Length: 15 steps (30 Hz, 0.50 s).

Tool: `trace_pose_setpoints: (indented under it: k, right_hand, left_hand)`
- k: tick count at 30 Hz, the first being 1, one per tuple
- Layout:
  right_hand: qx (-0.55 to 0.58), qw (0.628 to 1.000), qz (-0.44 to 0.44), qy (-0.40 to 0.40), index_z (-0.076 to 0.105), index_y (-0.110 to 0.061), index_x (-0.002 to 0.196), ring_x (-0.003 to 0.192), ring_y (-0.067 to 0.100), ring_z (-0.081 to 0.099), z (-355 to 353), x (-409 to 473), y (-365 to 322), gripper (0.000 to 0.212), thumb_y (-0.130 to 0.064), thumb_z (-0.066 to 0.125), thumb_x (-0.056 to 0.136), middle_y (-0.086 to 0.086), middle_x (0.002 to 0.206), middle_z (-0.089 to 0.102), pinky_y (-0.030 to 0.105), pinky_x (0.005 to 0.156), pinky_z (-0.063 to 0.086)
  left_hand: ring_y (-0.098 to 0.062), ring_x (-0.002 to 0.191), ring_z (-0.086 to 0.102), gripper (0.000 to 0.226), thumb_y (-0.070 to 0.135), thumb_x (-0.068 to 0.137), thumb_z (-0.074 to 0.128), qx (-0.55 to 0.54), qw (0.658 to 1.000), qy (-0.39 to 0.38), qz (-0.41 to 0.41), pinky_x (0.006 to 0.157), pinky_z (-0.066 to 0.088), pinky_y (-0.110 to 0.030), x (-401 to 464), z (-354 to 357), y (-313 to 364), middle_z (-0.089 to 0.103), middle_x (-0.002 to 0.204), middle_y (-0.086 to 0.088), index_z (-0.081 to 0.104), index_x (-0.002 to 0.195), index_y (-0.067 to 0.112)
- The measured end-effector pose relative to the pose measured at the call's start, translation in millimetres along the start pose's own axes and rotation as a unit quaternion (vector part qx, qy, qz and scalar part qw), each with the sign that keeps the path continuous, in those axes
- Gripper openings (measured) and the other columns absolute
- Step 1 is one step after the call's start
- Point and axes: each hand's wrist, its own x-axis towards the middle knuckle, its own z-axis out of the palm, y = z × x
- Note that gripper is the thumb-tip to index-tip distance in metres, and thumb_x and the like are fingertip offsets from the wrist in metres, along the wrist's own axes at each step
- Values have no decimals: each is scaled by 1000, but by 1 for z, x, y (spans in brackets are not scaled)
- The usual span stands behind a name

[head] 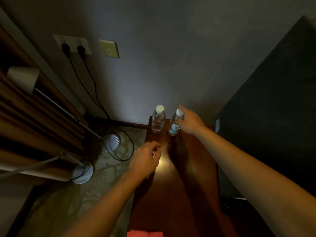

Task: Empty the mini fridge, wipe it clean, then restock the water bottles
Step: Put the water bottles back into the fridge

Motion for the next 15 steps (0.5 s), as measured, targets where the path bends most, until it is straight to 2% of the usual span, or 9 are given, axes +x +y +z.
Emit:
trace_pose_setpoints:
  k: [2, 5, 7, 9, 15]
  right_hand:
    - [11, 1000, 0, 14, 31, -23, 149, 130, 36, 47, 8, 1, 4, 57, -19, 54, 98, 13, 145, 47, 45, 102, 45]
    - [-12, 998, -6, 65, 44, -19, 125, 110, 35, 58, 15, -5, 14, 35, -16, 60, 94, 15, 120, 60, 45, 87, 52]
    - [-23, 996, -18, 83, 46, -21, 115, 105, 33, 60, 17, -13, 21, 28, -15, 62, 92, 12, 113, 62, 42, 82, 54]
    - [-21, 995, -27, 91, 47, -23, 117, 106, 32, 61, 18, -26, 29, 30, -15, 62, 93, 11, 114, 64, 34, 77, 52]
    - [-14, 994, -28, 102, 49, -26, 122, 106, 28, 62, 20, -76, 42, 26, -27, 57, 97, 5, 112, 66, 31, 76, 49]
  left_hand:
    - [1, 83, 57, 23, 30, 98, 56, -3, 1000, 3, 2, 71, 40, -12, 3, 1, -3, 61, 103, 11, 64, 120, 28]
    - [0, 85, 59, 24, 31, 99, 55, -9, 1000, -4, -2, 80, 50, -23, 5, 2, -3, 59, 103, 13, 63, 121, 29]
    - [0, 84, 59, 23, 31, 98, 55, -6, 1000, -3, 2, 82, 51, -26, 3, 0, -1, 59, 102, 14, 63, 120, 30]
    - [-1, 86, 60, 24, 31, 98, 55, -9, 1000, -2, 5, 82, 52, -27, 0, -1, 2, 61, 105, 11, 63, 120, 29]
    - [-5, 93, 61, 27, 34, 97, 57, 1, 1000, -10, 12, 87, 54, -32, -17, -6, 17, 62, 111, 8, 61, 124, 30]
